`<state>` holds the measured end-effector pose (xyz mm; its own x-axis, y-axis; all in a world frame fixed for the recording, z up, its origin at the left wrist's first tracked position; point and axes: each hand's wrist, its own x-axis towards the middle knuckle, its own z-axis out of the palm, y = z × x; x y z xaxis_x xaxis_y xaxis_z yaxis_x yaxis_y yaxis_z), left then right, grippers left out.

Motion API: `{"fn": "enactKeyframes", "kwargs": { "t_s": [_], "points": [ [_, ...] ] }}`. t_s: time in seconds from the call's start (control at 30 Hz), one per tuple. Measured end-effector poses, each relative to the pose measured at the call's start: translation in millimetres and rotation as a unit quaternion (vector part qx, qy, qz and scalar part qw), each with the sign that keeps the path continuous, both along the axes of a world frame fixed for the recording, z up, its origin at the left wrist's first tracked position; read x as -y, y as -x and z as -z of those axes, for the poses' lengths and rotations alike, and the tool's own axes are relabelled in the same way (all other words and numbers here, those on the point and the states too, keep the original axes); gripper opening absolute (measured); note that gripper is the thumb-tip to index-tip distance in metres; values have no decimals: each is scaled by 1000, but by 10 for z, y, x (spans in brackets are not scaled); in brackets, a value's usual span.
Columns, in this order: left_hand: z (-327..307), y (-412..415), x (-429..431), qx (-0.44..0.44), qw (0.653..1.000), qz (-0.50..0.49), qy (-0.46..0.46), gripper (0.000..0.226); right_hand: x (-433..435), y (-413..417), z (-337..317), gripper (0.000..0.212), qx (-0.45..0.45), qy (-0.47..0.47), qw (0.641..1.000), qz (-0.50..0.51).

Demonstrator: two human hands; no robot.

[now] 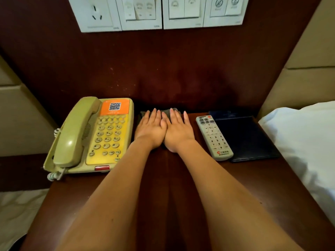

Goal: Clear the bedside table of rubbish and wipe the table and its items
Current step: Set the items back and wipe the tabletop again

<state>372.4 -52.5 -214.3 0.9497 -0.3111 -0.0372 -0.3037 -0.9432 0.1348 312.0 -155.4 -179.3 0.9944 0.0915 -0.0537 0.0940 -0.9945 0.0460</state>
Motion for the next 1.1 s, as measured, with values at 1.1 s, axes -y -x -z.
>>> {"fn": "enactKeyframes", "kwargs": {
  "t_s": [1.1],
  "points": [
    [-401, 3260, 369, -130, 991, 36, -22, 58, 535, 2938, -230, 59, -116, -56, 992, -12]
  ]
}}
